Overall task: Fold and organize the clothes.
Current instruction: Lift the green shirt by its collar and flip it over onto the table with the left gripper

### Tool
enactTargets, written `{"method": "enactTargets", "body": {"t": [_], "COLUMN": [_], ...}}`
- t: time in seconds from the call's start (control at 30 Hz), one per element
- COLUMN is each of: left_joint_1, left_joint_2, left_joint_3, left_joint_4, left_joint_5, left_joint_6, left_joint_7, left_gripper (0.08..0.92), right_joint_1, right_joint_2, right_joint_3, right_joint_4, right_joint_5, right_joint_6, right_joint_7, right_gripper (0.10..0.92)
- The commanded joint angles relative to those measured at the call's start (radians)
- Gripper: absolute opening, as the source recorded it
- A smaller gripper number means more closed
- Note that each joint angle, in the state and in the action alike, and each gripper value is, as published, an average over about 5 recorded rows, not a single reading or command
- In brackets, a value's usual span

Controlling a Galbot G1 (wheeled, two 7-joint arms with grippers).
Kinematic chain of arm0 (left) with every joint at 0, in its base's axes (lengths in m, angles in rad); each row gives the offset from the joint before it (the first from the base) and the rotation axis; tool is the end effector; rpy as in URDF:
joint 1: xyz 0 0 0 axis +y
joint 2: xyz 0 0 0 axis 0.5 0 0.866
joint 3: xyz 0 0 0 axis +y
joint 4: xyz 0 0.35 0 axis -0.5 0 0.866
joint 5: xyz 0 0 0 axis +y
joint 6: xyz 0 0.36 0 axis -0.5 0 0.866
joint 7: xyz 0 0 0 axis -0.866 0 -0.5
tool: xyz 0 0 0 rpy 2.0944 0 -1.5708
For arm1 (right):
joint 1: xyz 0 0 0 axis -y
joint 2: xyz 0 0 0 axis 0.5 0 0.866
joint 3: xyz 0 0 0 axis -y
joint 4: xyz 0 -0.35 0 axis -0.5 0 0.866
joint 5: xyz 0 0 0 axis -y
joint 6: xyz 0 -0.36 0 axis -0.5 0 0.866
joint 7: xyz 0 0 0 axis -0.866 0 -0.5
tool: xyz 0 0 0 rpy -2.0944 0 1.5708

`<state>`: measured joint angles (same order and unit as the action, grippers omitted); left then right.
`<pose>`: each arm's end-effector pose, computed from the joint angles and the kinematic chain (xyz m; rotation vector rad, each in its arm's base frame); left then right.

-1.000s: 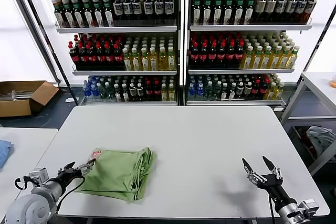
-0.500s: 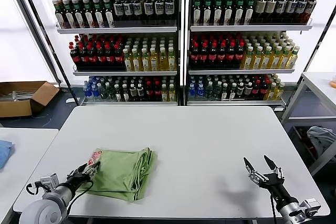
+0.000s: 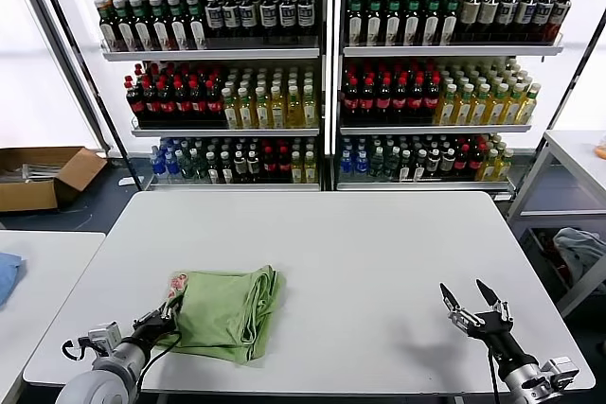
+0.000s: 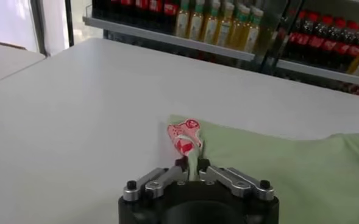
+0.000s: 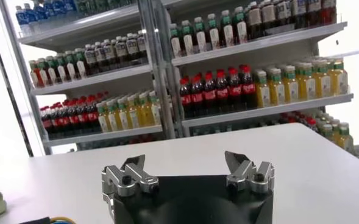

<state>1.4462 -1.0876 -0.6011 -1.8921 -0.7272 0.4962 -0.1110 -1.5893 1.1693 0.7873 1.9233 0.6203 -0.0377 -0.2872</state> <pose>0.2373 0.1332 -0.3138 -0.0324 -2.5369 0.2528 0.1900 -0.1693 -0.3168 0.2867 -2.9957 -0.2529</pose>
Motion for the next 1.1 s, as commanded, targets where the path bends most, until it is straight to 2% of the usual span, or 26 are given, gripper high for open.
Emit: {"method": "enactTargets", "body": {"t": [0.03,0.13,0.27,0.5,0.63,0.73,0.87,0.97,1.1], "left_joint_1": [0.021,0.029,0.024,0.032,0.035,0.027,0.002,-0.006,-0.011], "left_joint_2": [-0.015,0.005,0.075,0.293,0.413,0.456,0.430,0.361,0.264], "left_joint_3": [-0.036,-0.127,-0.297,-0.548,-0.612,-0.615,-0.556,-0.482,-0.290], "left_joint_4": [-0.063,-0.095,-0.066,0.096,0.166,0.160,0.079,0.003,-0.082], "left_joint_5": [0.048,0.049,0.022,-0.074,-0.081,-0.086,-0.076,-0.059,-0.009], "left_joint_6": [-0.061,-0.073,-0.075,-0.055,-0.049,-0.038,-0.014,0.006,0.016], "left_joint_7": [-0.041,-0.050,-0.038,0.035,0.064,0.066,0.046,0.023,0.000], "left_gripper": [0.124,0.118,0.118,0.118,0.118,0.118,0.118,0.118,0.118], "right_joint_1": [0.018,0.026,0.037,0.047,0.052,0.054,0.049,0.040,0.024], "right_joint_2": [-0.007,-0.017,-0.025,-0.030,-0.036,-0.039,-0.033,-0.027,-0.020], "right_joint_3": [0.007,0.010,0.009,-0.004,-0.006,-0.008,-0.019,-0.023,-0.024], "right_joint_4": [-0.008,-0.014,-0.022,-0.031,-0.033,-0.036,-0.039,-0.037,-0.030], "right_joint_5": [0.009,0.018,0.027,0.030,0.036,0.038,0.034,0.030,0.024], "right_joint_6": [-0.001,-0.001,0.000,0.003,0.003,0.005,0.012,0.019,0.025], "right_joint_7": [0.002,0.002,0.002,0.001,0.002,0.002,-0.001,-0.003,-0.005], "right_gripper": [0.823,0.823,0.823,0.823,0.823,0.823,0.823,0.823,0.823]}}
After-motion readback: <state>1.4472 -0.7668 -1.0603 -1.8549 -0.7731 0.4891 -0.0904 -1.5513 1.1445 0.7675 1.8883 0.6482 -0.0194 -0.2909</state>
